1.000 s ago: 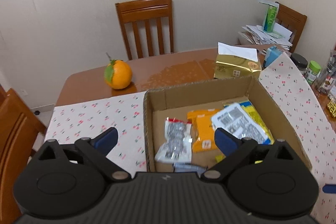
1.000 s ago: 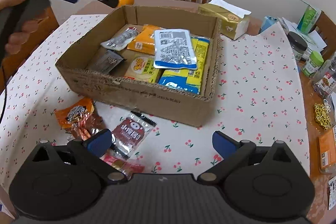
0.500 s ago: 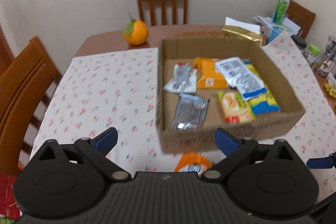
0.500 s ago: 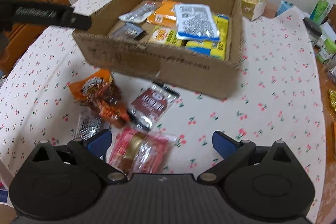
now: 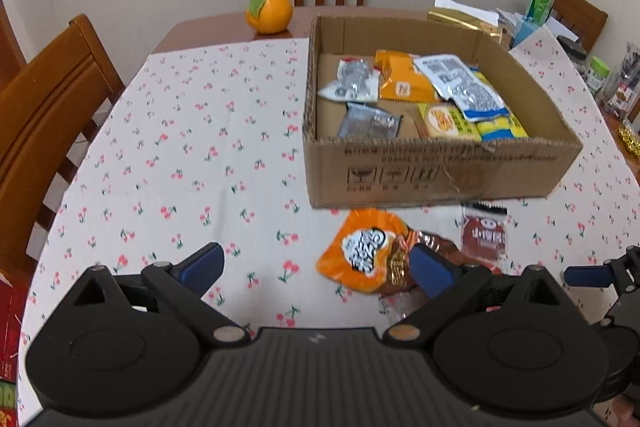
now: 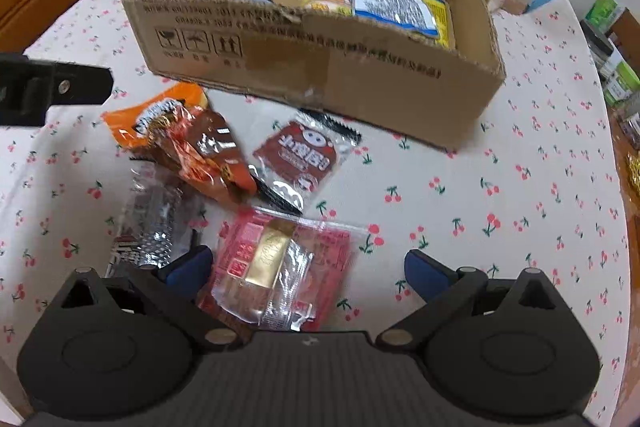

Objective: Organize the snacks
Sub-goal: 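Move both grippers back to the snacks beside the box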

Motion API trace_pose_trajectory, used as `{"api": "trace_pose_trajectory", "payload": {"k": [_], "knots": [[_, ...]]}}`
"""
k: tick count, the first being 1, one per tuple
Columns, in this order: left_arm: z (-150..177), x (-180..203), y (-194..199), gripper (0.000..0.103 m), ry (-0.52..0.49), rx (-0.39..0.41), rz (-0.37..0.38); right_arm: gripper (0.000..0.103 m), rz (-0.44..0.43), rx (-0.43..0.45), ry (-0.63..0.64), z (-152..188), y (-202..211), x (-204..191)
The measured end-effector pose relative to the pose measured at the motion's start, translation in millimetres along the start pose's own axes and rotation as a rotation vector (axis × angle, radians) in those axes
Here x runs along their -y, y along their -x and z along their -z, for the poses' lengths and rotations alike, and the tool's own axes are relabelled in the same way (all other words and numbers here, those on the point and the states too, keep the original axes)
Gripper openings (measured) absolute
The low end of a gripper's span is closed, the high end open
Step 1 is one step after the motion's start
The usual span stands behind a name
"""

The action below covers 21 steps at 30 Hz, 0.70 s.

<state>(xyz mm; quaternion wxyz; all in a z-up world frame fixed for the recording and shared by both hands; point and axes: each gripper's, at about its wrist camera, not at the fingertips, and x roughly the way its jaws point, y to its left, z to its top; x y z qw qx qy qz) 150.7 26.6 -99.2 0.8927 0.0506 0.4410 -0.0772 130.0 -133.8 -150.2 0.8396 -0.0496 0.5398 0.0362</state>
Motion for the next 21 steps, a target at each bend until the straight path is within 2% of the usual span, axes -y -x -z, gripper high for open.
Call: {"api": "trace_pose_trajectory", "payload": {"k": [5,14,18,21], "knots": [[9,10,-6,0.099,-0.025,-0.016,-0.004,0.103,-0.011,-0.002,-0.043,3,-1,11],[22,40,-12,0.099,-0.096,-0.045,0.002,0.103,0.055,0.012,-0.024,12,6,30],[28,59,-16,0.099,-0.151,-0.053,-0.013,0.103,0.021,0.021,-0.003,16,14,36],[33,66,-20,0.099,-0.137,-0.069,0.019,0.103,0.0,0.025,0.023,18,17,36]]}}
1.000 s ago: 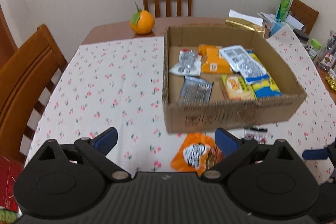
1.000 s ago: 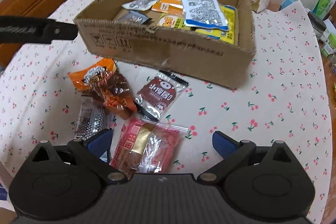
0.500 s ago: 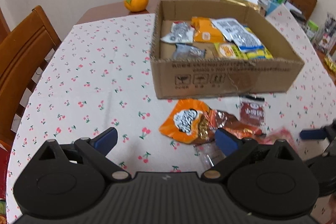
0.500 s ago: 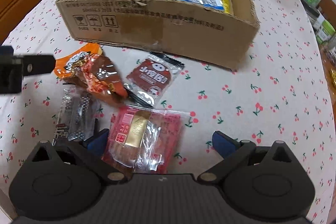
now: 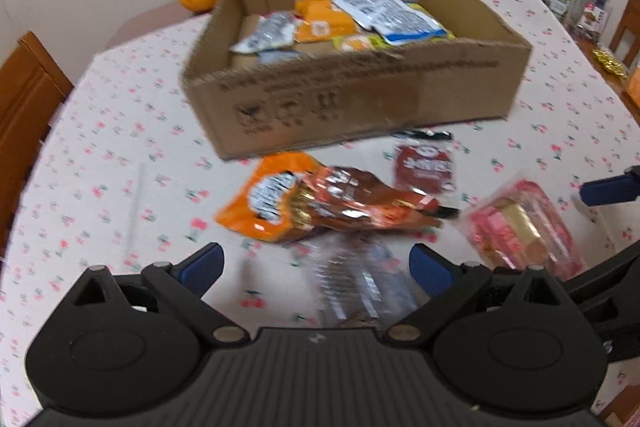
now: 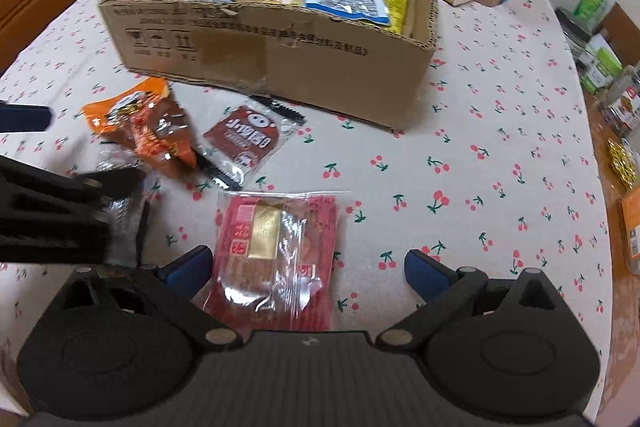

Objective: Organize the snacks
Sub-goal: 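Move both grippers back to the snacks beside the box, then grasp the grid-pattern pack with the left gripper while the right grasps the pink pastry pack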

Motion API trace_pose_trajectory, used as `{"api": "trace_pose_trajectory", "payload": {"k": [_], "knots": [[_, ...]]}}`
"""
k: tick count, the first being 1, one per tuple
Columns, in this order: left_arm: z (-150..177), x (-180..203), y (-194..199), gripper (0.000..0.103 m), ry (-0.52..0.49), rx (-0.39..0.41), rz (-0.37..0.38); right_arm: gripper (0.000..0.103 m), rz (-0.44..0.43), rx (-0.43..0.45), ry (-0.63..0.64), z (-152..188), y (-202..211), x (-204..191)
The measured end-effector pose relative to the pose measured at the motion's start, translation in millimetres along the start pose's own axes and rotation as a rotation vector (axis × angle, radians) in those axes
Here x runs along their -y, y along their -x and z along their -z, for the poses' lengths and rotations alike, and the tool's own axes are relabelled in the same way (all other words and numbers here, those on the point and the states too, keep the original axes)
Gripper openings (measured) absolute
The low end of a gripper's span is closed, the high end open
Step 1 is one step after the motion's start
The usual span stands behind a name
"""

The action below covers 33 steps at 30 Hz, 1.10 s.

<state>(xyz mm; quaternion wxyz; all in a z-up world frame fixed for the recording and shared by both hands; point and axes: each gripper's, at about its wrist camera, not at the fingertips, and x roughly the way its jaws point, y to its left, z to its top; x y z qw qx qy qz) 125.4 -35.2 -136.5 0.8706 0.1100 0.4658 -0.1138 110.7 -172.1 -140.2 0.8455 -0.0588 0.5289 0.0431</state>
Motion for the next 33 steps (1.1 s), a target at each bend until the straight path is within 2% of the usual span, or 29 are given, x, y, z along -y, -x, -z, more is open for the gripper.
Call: {"api": "trace_pose_trajectory", "payload": {"k": [4,10,13,18,25,33], "knots": [[6,1,-8,0.099,0.028,-0.035,-0.011,0.103,-0.005,-0.009,0.032,3,-2,0],[20,-17,-3,0.099,0.053,-0.054,-0.044,0.103,-0.028,-0.017,0.061,3,-4,-1],[24,-28,-2,0.102,0.077,-0.064,-0.038,0.103,-0.043,-0.021,0.069,2,-6,-1],[24,-35,-7,0.103,0.128,-0.076,0.018,0.103,-0.072,-0.022,0.051,3,-12,4],[19,-19,-9,0.102,0.028,-0.083,0.078,0.103,-0.097,-0.008,0.095,5,-12,7],[16,-14,-6,0.092,-0.059,-0.067,0.133,0.103,-0.105,0.034,0.106,11,-10,8]]}}
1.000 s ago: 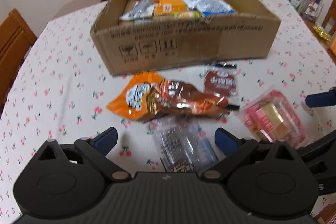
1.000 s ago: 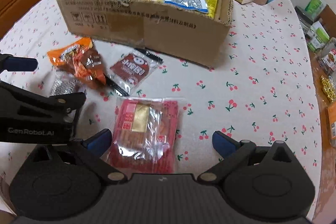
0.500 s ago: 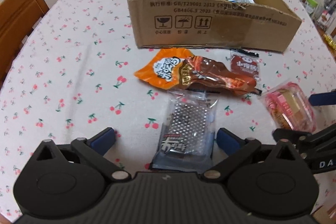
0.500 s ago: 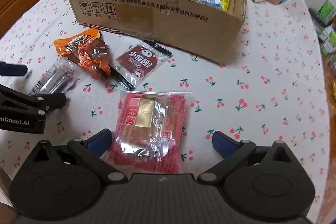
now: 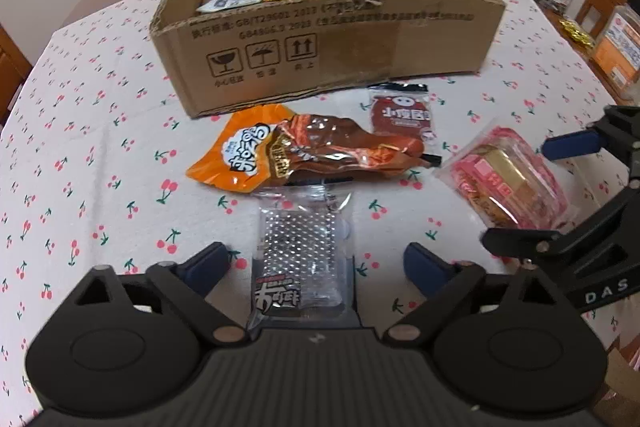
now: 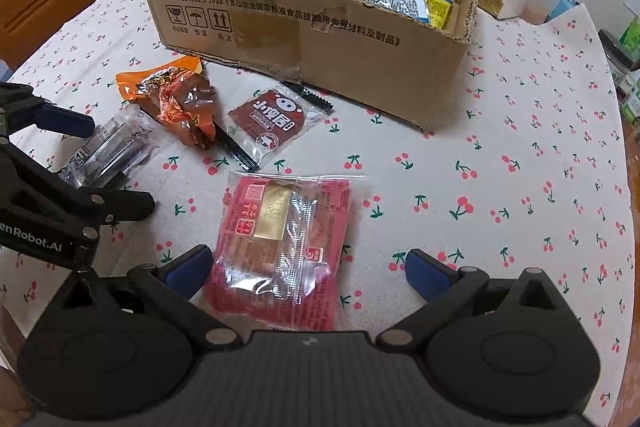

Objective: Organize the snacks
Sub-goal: 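Grasp the grid-pattern pack with the left gripper while the right grasps the pink pastry pack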

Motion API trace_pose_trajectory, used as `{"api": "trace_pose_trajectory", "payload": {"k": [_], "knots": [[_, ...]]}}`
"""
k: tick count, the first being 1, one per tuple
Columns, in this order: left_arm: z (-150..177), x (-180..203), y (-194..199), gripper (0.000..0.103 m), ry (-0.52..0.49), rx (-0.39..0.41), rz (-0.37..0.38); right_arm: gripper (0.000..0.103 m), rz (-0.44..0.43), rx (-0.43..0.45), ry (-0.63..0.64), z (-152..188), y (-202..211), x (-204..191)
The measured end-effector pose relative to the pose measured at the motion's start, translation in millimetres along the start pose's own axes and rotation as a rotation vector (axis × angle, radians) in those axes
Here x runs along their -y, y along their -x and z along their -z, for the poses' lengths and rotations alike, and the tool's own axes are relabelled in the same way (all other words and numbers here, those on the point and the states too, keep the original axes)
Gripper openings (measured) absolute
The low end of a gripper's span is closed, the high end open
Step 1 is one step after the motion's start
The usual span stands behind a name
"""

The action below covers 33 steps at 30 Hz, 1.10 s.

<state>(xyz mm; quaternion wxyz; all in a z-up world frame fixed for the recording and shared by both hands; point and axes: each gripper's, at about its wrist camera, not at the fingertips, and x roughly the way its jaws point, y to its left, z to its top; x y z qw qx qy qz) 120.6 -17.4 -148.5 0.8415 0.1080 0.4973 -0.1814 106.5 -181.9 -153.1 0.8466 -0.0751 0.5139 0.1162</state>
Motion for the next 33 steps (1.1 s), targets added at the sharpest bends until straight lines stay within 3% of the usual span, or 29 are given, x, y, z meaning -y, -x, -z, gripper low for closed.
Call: {"api": "trace_pose_trajectory", "payload": {"k": [6,8,13,17,22,26,29,33], "knots": [[1,7,6,0.072,-0.012,0.024,0.009,0.103,0.004,-0.01,-0.006,-2,-1,-1],[1,7,9,0.06,-0.009,0.031,0.007,0.103,0.006,-0.019,-0.011,-4,-1,-2],[0,5,11,0.046,-0.007,0.034,0.009,0.103,0.008,-0.028,-0.019,-6,-1,-3],[0,2,12,0.045,-0.005,0.021,0.012,0.1,0.009,-0.018,-0.025,-7,3,-6],[2,-2,16,0.045,-0.007,-0.001,0.026,0.09,0.01,-0.025,-0.032,-11,2,-9],[4,-2,21,0.045,-0.037,-0.01,0.029,0.078,0.017,-0.02,-0.024,-12,3,-12],[4,-4,27,0.045,-0.05,-0.016,0.04,0.062,0.018,-0.022,-0.021,-15,7,-14],[2,-6,38,0.045,-0.065,-0.02,0.059,0.062,0.033,-0.028,-0.01,-17,10,-15]]}}
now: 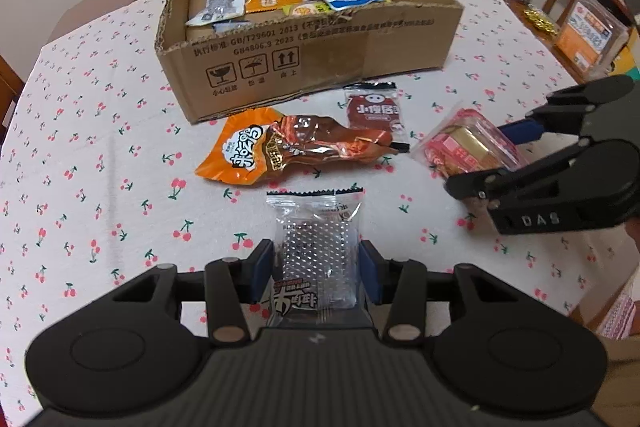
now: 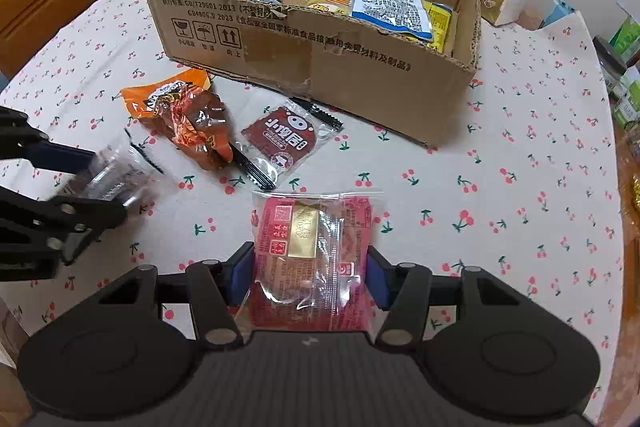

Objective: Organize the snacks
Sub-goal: 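Grasp the grid-pattern pack with the left gripper while the right grasps the pink pastry pack, then lower both packs into the box and open both grippers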

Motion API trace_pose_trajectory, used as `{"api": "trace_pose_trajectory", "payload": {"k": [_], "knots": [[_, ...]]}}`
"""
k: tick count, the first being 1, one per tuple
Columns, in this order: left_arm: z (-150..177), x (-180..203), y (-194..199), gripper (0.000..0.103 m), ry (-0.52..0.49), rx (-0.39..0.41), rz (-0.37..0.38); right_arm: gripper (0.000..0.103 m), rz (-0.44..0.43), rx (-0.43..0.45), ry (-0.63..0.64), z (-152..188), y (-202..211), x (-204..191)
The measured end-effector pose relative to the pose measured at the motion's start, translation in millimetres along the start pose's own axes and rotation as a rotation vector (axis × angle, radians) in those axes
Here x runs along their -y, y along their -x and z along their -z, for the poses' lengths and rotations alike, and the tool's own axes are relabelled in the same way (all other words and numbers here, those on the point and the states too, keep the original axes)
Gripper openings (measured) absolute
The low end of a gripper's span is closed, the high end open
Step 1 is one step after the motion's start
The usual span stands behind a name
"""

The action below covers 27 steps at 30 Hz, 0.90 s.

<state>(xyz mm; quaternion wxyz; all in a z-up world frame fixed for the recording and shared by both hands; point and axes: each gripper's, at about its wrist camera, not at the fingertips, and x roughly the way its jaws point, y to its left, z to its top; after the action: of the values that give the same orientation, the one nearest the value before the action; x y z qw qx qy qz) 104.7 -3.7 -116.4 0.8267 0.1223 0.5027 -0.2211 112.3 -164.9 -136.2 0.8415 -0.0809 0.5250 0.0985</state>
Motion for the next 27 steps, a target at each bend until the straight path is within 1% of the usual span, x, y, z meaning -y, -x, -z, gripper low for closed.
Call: {"api": "trace_pose_trajectory", "payload": {"k": [5,13,20,27], "knots": [[-5,0,19,0.045,-0.019,0.009,0.023,0.061,-0.04,0.012,-0.024,-4,18,7],[-23,-1,45,0.045,-0.05,0.035,0.04,0.061,-0.084,0.05,0.0,-13,54,10],[-58,-7,57,0.045,-0.06,0.114,0.029,0.061,-0.103,0.106,0.012,-26,80,18],[-103,-17,52,0.045,-0.071,0.191,-0.011,0.061,-0.095,0.15,0.016,-39,90,26]]}}
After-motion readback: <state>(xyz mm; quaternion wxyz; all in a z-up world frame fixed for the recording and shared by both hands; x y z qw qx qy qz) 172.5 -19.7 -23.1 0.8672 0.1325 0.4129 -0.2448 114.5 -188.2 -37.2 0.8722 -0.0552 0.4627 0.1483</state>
